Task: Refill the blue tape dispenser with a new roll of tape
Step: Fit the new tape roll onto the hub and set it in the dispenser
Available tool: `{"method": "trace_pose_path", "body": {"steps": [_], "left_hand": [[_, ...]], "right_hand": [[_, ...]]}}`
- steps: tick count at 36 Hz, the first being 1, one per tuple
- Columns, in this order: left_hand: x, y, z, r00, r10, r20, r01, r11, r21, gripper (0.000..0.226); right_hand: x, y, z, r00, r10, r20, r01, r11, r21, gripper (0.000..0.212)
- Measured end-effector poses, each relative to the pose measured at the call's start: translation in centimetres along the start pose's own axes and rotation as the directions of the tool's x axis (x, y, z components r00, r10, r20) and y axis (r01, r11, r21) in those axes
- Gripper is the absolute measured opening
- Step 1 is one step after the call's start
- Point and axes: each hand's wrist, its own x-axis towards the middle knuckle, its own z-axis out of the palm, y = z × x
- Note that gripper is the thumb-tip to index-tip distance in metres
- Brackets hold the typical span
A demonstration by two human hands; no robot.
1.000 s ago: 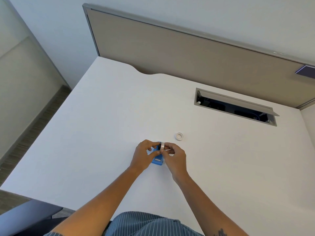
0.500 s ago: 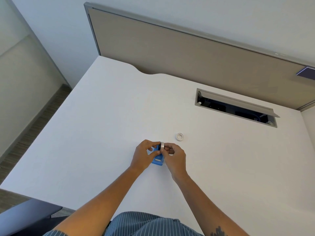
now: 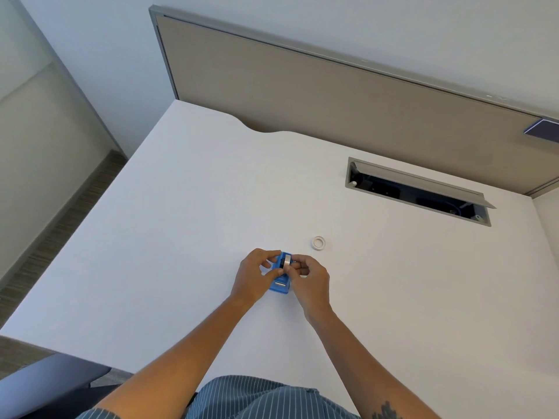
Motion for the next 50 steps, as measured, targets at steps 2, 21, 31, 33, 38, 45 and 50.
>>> {"method": "trace_pose_path", "body": {"steps": [2, 21, 31, 33, 38, 45, 50], "left_hand": [[0.0, 0.0, 0.0, 1.0, -0.001, 0.003, 0.001, 1.0, 0.003, 0.042], [-0.6, 0.4, -0.4, 0.995, 0.073, 0.068, -0.075, 0.997, 0.019, 0.05], [-0.6, 0.6, -0.3, 0.993, 0.084, 0.08, -0.086, 0.996, 0.031, 0.038], [-0.5, 0.7, -0.4, 0.993, 0.086, 0.079, -0.09, 0.995, 0.043, 0.036], [-0.1, 0.7, -0.7, 0.989, 0.11, 0.097, -0.116, 0.991, 0.064, 0.044], [0.6, 0.7, -0.9, 0.967, 0.187, 0.17, -0.211, 0.968, 0.137, 0.05], [1.1, 0.7, -0.9, 0.969, 0.167, 0.183, -0.198, 0.967, 0.162, 0.038]], "right_hand": [[0.0, 0.1, 0.0, 1.0, 0.004, 0.001, -0.004, 1.0, -0.002, 0.02], [-0.2, 0.4, -0.1, 1.0, -0.005, 0.006, 0.005, 1.0, 0.007, 0.032], [0.6, 0.8, 0.2, 0.992, -0.073, 0.106, 0.092, 0.98, -0.179, 0.045], [0.7, 1.1, 0.2, 0.99, -0.07, 0.122, 0.095, 0.972, -0.216, 0.049], [0.8, 1.3, 0.3, 0.986, -0.071, 0.149, 0.115, 0.943, -0.312, 0.058], [0.5, 1.2, 0.3, 0.982, -0.1, 0.161, 0.156, 0.909, -0.387, 0.063], [0.6, 1.0, 0.5, 0.986, -0.092, 0.14, 0.141, 0.905, -0.402, 0.057]]}}
